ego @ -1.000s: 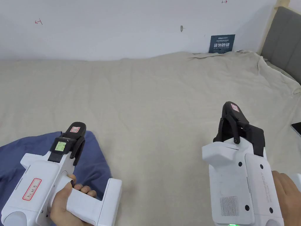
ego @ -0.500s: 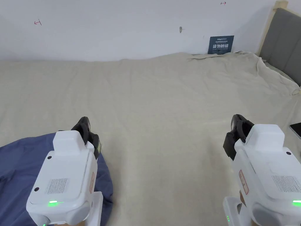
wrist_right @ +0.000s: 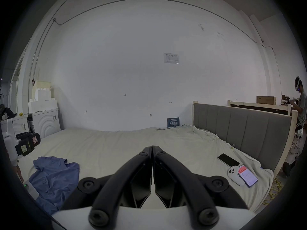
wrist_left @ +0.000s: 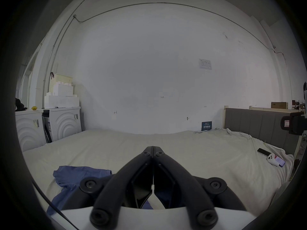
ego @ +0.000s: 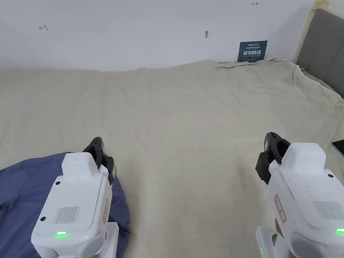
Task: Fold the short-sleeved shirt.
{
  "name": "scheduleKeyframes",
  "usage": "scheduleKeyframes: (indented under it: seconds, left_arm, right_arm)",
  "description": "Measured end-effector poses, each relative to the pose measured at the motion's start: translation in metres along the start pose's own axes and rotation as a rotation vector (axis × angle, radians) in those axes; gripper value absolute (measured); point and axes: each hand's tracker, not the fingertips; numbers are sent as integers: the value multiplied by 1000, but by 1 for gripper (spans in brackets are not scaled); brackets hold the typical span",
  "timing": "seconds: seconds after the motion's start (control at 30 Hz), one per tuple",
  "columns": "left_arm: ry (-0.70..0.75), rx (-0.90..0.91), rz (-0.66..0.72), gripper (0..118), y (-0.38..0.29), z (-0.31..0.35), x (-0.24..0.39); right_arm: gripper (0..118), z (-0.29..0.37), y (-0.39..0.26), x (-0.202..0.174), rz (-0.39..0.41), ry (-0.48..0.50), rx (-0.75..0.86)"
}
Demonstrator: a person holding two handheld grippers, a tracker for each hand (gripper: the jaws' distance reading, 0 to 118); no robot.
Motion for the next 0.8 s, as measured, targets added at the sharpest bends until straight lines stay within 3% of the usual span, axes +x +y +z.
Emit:
scheduleKeyframes:
  seconds: [0.8]
  left_arm:
    - [-2,-6,14,0,-2,-1,-3]
  right_arm:
    - [0,-1,2,3,2,-6,11]
